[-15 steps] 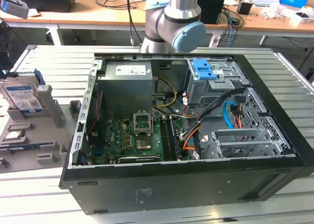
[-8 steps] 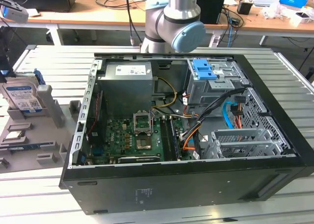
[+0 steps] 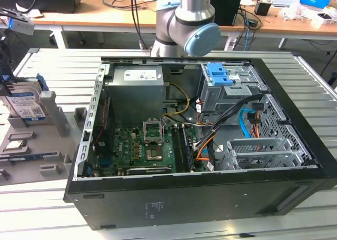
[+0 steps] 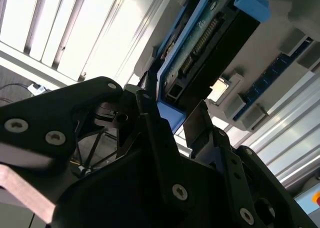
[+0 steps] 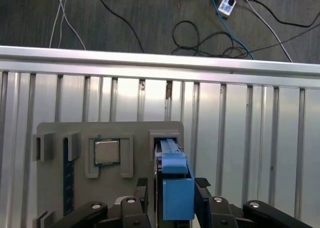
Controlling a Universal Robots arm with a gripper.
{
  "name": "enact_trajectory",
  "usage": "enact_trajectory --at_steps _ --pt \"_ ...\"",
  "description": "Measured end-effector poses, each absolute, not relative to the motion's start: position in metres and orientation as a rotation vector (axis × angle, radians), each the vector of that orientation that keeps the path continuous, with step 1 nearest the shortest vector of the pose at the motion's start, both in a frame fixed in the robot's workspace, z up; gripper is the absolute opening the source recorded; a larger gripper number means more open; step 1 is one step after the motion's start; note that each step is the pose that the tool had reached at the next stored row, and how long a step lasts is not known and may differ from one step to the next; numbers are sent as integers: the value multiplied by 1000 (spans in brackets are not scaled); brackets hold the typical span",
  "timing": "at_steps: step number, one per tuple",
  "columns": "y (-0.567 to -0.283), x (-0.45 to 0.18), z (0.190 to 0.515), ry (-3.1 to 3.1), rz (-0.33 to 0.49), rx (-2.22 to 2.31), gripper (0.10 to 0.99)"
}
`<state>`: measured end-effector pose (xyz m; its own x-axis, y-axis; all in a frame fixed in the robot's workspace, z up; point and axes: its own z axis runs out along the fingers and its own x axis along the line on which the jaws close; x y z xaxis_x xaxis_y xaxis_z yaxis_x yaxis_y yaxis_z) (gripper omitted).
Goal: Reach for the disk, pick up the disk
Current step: 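Pick up the disk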
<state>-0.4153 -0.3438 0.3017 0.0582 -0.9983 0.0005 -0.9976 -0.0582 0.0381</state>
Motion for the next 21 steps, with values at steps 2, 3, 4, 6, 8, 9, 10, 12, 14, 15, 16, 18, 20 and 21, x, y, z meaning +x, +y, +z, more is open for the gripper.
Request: enact_trajectory --at_steps 2,3,4,6,8,9,10,12,14,15,16,18,20,21 --pt "-344 -415 297 -2134 -40 2267 482" --pt "-344 -415 295 -2133 -40 2268 482" --pt "-344 -415 293 -2132 -40 2269 482" --pt "-344 -415 290 -2129 -40 2271 482" --pt "-344 -415 289 -2129 -40 2271 482" --pt "-344 -415 289 -2129 -40 2271 482" --pt "-344 -415 289 -2129 -40 2271 482" --pt "-344 -415 289 -2129 -40 2271 467" --pt "-344 -415 289 -2129 -40 2271 365" --pt "-344 -415 289 -2129 -40 2271 365" --pt "-344 -415 289 -2129 -40 2271 365" --pt "-344 -415 289 -2129 -39 2271 365" --pt "-344 -415 289 -2129 -39 2271 365" --pt "-344 -415 289 -2129 -39 2271 365"
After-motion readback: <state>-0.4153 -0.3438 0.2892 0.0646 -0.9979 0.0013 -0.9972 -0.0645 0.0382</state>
